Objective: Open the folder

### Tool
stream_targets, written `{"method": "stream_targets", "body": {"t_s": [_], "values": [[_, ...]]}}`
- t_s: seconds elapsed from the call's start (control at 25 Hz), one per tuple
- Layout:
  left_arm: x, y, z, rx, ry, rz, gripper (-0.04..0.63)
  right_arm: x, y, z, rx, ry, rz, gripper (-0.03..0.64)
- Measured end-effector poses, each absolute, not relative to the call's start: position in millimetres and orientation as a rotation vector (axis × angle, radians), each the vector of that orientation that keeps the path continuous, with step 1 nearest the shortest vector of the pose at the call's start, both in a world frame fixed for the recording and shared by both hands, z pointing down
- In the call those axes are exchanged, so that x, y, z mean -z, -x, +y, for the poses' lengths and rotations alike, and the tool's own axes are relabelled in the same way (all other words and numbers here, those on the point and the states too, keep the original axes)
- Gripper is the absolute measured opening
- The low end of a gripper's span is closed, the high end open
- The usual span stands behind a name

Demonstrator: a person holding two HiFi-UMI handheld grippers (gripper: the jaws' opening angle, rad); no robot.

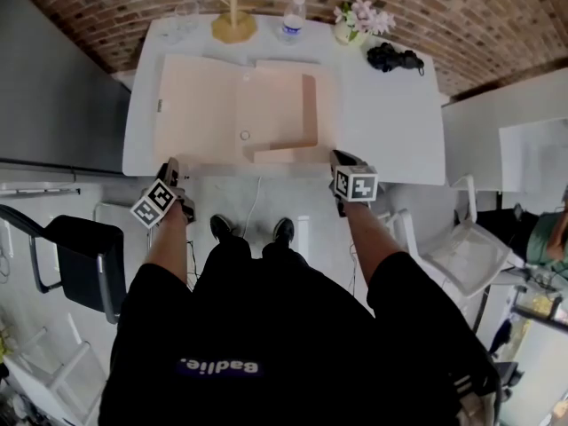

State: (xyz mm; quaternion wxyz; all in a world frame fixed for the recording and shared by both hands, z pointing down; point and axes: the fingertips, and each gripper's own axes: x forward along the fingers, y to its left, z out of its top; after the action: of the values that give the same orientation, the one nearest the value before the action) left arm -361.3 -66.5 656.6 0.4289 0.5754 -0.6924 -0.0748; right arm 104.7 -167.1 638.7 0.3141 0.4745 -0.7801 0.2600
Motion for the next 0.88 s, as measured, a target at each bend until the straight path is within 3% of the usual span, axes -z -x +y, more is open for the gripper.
{"method": "stream_targets", "body": {"t_s": [0.56,0.88], "values": [[-588,320,-61,0.121,-1.805,-1.649,0.164,-596,-111,-164,-0.673,-1.296,-2.151,0.028],[-563,286,-45,0.137,-1.88,-1.632,0.133,-569,-112,-155,-0.672,-1.305,-2.234,0.028]]}}
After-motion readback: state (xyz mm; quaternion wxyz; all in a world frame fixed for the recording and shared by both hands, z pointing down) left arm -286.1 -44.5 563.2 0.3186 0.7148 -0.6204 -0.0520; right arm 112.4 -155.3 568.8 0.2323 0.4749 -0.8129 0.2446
